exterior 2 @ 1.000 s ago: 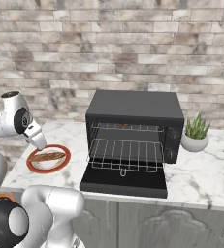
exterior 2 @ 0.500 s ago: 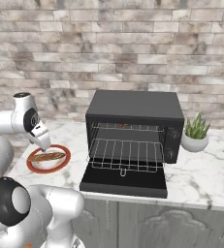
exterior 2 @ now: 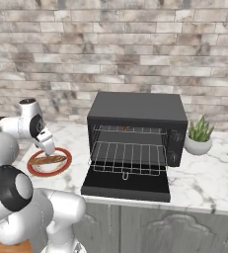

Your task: Open the toaster oven door. Place the baguette on the bottom rack in the toaster oven and place the chicken drumstick on the top rack.

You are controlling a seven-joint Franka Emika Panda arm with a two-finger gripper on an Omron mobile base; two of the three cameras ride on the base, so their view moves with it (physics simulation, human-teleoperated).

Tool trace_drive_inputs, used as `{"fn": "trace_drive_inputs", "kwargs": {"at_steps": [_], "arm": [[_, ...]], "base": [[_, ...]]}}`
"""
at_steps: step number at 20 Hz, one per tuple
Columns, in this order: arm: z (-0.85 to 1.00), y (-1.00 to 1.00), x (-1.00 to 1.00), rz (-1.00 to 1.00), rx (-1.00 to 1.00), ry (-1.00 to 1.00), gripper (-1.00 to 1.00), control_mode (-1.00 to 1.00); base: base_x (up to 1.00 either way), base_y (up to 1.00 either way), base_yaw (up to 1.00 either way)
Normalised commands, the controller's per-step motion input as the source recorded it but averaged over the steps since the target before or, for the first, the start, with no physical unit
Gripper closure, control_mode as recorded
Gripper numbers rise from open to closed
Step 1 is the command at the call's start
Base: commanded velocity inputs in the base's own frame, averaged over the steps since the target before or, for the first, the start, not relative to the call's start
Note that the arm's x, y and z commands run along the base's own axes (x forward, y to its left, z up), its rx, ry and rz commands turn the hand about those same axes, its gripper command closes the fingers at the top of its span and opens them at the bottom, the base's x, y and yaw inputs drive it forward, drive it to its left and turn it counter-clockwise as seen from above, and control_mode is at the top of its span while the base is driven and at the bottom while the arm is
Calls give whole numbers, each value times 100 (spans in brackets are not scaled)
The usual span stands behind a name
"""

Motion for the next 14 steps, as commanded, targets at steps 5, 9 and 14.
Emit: {"fn": "trace_drive_inputs", "kwargs": {"at_steps": [5, 9, 14], "arm": [[-19, 6, 27, -4, 0, -8, -100, -100], [-18, 11, 28, -5, 0, -7, -100, -100], [-22, 9, 24, -2, 1, -4, -100, -100]], "base": [[0, 0, 0], [0, 0, 0], [0, 0, 0]]}}
